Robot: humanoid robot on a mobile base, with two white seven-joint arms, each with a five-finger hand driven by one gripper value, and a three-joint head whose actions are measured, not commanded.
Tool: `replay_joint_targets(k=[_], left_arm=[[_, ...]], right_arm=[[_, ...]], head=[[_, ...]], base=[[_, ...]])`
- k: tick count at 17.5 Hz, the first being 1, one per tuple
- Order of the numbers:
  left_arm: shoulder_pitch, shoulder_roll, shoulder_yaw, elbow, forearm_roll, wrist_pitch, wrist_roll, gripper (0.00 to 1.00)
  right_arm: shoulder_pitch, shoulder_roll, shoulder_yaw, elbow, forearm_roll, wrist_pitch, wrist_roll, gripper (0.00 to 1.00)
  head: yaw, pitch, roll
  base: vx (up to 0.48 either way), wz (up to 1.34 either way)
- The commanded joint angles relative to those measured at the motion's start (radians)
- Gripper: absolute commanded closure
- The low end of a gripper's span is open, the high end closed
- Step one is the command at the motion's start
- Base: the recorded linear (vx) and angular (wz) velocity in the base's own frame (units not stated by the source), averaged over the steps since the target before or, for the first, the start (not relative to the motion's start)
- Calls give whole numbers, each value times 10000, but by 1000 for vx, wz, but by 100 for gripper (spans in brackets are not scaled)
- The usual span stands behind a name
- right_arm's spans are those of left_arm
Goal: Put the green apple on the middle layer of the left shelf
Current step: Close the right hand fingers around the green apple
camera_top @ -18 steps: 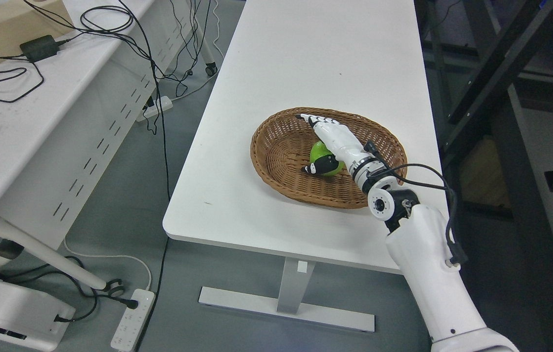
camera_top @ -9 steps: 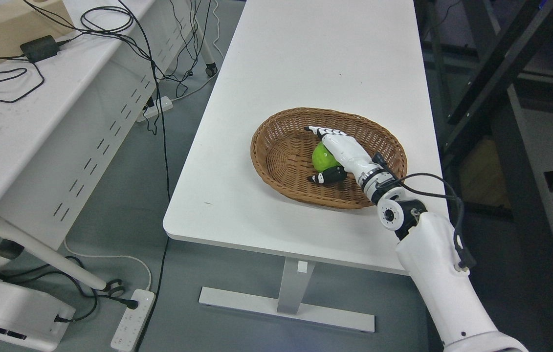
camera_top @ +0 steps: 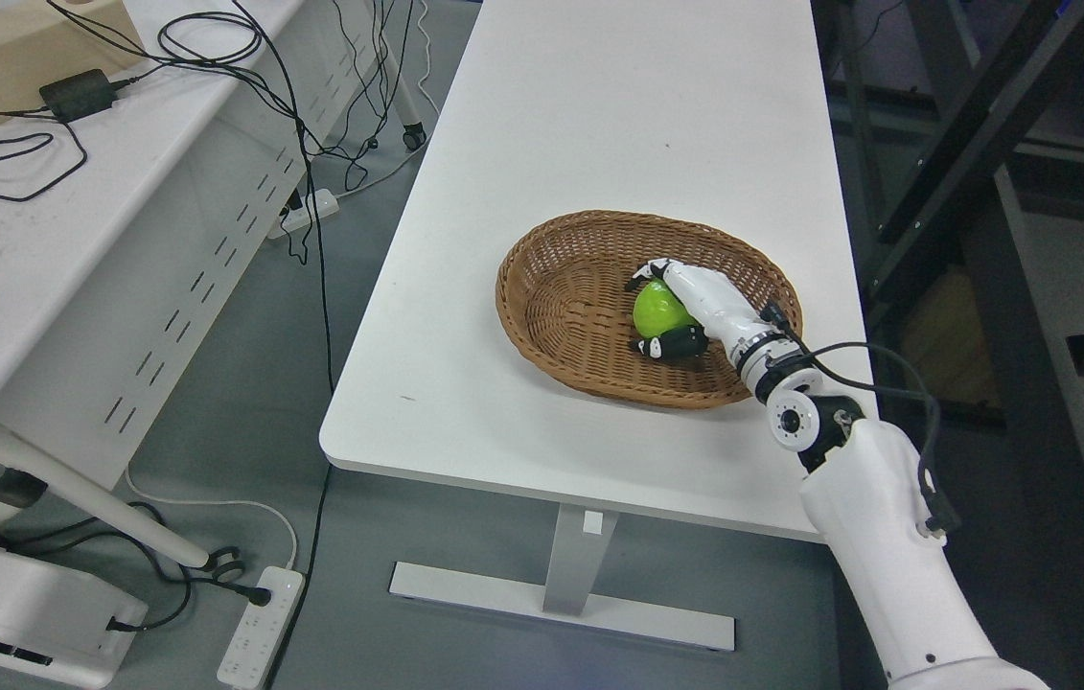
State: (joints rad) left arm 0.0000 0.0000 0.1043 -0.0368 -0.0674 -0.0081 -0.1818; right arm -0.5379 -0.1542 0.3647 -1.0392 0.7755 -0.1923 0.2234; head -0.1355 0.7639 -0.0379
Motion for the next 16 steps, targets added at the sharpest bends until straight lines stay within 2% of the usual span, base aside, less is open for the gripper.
replay_joint_targets(k=[1,4,6,8,12,16], left_arm=[[-215,175,0,0,15,4,-7,0],[-215,175,0,0,0,4,-7,0],[-215,175,0,0,0,4,-7,0],[-215,175,0,0,0,4,-7,0],[-215,175,0,0,0,4,-7,0],[-215,175,0,0,15,4,-7,0]], right_arm=[[132,-145,-577,-819,-713,-71,-26,90],[438,-145,-991,-1340,-1552,-132,188,90],[669,-160,-1542,-1755,-2626,5,723,99],[868,-161,-2384,-2154,-3502,189,1506,100],[946,-252,-3521,-3090,-5326,908,1647,100],[1083,-405,-4672,-3275,-7016,1722,1647,100]], head=[[0,0,0],[0,0,0],[0,0,0],[0,0,0],[0,0,0],[0,0,0]], base=[[0,0],[0,0],[0,0],[0,0],[0,0],[0,0]])
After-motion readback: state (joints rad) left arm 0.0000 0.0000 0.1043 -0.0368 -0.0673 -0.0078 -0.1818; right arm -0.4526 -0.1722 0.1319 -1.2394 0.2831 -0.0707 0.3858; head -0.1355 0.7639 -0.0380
